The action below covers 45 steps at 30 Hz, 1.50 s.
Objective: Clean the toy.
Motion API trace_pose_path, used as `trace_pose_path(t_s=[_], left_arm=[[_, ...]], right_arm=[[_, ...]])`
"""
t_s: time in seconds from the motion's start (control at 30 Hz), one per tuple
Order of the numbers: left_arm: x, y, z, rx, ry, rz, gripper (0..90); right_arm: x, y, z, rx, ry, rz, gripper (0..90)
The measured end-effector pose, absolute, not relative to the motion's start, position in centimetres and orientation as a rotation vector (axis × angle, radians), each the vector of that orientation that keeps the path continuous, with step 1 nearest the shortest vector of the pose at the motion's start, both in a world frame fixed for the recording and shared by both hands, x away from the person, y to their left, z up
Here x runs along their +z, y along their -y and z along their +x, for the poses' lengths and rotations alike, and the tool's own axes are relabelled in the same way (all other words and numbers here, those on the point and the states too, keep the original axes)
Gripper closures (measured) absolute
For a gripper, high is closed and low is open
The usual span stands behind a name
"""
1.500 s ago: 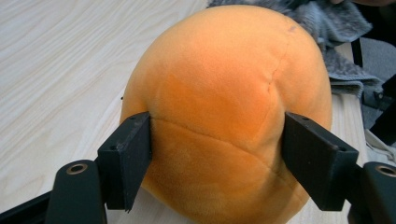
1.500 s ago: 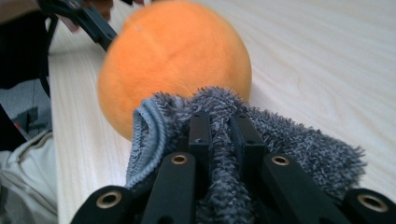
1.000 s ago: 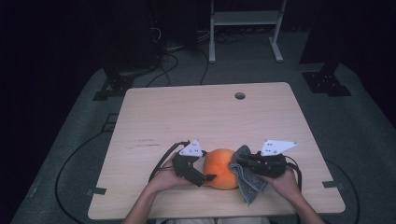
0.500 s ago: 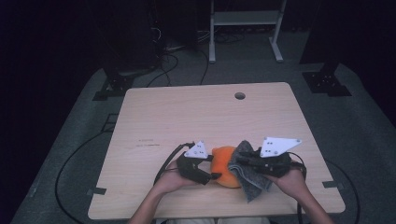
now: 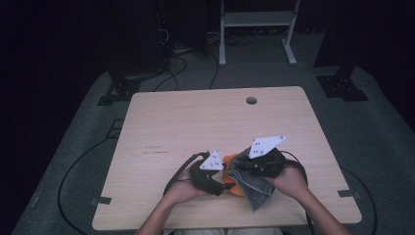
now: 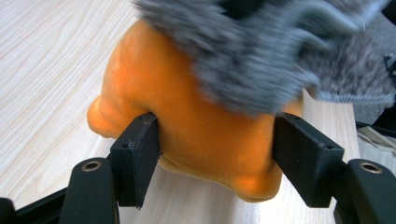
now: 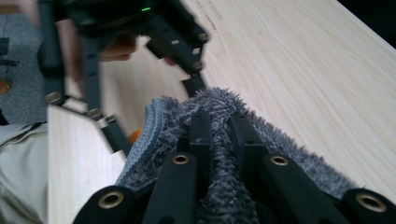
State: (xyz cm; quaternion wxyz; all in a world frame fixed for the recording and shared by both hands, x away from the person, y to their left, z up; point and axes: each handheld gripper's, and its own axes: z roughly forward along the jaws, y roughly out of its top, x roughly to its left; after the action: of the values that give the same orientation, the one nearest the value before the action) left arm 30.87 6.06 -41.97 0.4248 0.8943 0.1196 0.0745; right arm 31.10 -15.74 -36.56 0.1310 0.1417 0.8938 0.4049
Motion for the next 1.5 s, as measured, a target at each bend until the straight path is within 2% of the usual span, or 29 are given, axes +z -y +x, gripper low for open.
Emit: trace_pose_path(t_s=[0.27,0.37,0.43,0.6,0.9,1.13,1.3,1.5], left_arm=[[-42.5,-6.2,30.4,0.198,-0.233,2.28,32.2],[-42.6,-6.4,30.8,0.175,-0.276,2.264,27.9],[-42.7,-6.4,31.1,0.156,-0.305,2.249,24.7],[-43.0,-6.8,31.2,0.144,-0.329,2.234,28.0],[-43.3,-7.0,31.2,0.128,-0.353,2.237,28.1],[-43.8,-7.3,31.3,0.113,-0.352,2.262,27.9],[-43.6,-7.8,31.7,0.051,-0.402,2.217,17.6],[-42.5,-7.5,32.2,0.084,-0.452,2.176,9.0]], right_arm=[[-36.3,15.8,34.1,1.151,-2.589,0.506,80.2],[-36.5,15.6,34.5,1.151,-2.598,0.515,80.3],[-36.7,15.3,34.2,1.155,-2.604,0.504,80.4],[-37.0,15.2,32.3,1.184,-2.589,0.43,80.4],[-38.2,16.0,28.6,1.255,-2.618,0.316,80.2],[-37.7,18.3,30.8,1.308,-2.518,0.5,80.3],[-39.0,19.5,31.6,1.332,-2.524,0.584,80.2],[-40.0,19.1,29.5,1.405,-2.548,0.531,80.5]])
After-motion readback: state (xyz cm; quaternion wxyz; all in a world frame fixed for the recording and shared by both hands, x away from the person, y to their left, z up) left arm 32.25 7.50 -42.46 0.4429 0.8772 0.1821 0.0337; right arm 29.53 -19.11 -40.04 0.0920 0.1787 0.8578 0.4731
